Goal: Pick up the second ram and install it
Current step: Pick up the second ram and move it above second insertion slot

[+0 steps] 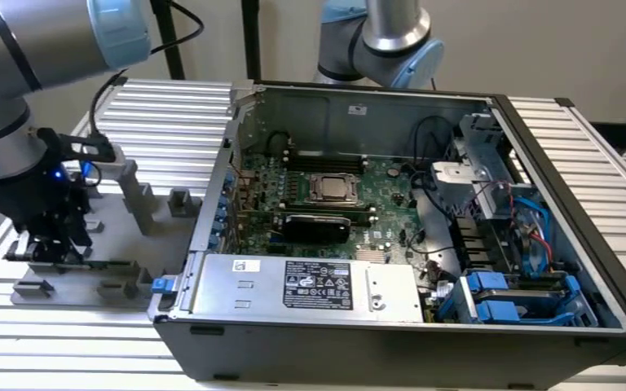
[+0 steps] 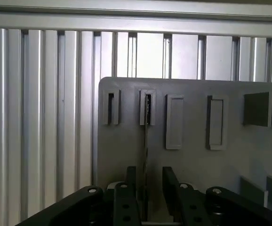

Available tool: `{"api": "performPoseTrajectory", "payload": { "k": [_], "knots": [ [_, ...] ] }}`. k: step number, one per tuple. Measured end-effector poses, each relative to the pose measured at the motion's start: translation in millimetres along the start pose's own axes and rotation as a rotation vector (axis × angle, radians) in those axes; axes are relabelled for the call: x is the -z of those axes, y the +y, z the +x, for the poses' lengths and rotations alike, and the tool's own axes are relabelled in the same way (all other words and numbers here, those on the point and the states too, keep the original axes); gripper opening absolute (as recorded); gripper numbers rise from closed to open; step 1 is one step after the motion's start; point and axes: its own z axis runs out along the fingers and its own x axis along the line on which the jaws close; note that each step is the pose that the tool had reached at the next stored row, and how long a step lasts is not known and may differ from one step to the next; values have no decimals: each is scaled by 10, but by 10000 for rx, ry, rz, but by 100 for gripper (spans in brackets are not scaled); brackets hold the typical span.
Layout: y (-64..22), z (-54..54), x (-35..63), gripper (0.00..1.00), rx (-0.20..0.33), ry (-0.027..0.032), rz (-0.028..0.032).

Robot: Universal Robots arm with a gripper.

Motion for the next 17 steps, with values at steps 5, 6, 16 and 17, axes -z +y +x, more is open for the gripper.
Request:
{"api": "performPoseTrajectory", "payload": {
  "k": [5, 6, 16, 17],
  "knots": [
    [-4, 4, -91, 100, 1, 1, 0],
    [-5, 4, -109, 100, 1, 1, 0],
    [-12, 6, -236, 100, 0, 0, 0],
    [-14, 4, -237, 100, 0, 0, 0]
  ]
}}
